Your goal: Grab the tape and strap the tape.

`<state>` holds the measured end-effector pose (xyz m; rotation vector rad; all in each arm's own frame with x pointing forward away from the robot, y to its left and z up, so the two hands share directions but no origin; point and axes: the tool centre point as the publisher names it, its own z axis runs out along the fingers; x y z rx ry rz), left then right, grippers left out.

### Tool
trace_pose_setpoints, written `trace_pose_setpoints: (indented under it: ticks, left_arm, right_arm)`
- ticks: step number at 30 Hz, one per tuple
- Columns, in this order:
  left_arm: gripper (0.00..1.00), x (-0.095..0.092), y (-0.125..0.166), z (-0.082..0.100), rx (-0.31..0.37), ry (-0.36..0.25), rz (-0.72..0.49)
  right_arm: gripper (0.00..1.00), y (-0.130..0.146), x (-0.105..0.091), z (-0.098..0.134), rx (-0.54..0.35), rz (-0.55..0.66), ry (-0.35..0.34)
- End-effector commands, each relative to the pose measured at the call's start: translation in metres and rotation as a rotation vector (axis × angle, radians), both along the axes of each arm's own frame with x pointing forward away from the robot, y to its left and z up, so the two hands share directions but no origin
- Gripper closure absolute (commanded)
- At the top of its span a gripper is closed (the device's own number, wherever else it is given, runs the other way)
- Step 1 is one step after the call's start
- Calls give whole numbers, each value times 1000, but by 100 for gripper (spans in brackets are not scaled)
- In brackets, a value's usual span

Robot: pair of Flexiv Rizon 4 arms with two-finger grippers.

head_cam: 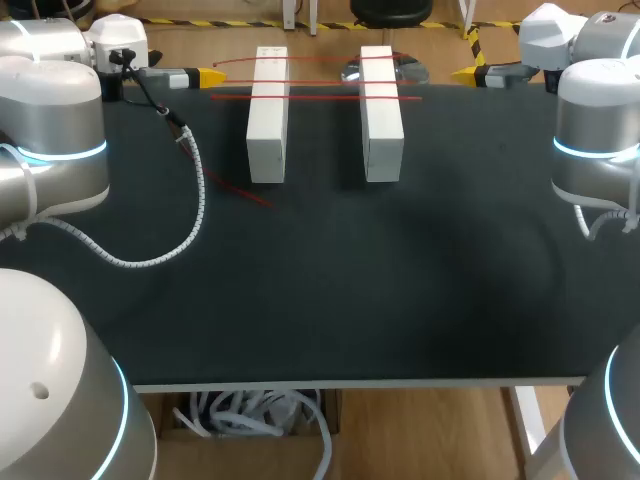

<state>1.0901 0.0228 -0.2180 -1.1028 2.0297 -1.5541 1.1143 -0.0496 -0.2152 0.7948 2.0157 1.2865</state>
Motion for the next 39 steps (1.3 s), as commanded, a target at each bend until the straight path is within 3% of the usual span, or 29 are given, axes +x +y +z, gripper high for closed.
trace_pose_setpoints:
  ticks: [1,22,25,28,31,39]
  left_arm:
    - [0,0,0,-1,0,-1,1]
    - [0,0,0,-1,0,-1,1]
    - [0,2,7,-4,20,-166,-128]
    - [0,-1,18,-12,-25,-241,-257]
    - [0,-3,27,-19,-37,-269,-318]
    - [1,-9,32,-34,-18,-258,-347]
  right_arm:
    - [0,0,0,0,1,1,0]
    - [0,0,0,0,1,1,0]
    - [0,0,0,0,1,1,0]
    - [0,0,0,0,1,1,0]
    - [0,0,0,0,1,1,0]
    - [0,0,0,0,1,1,0]
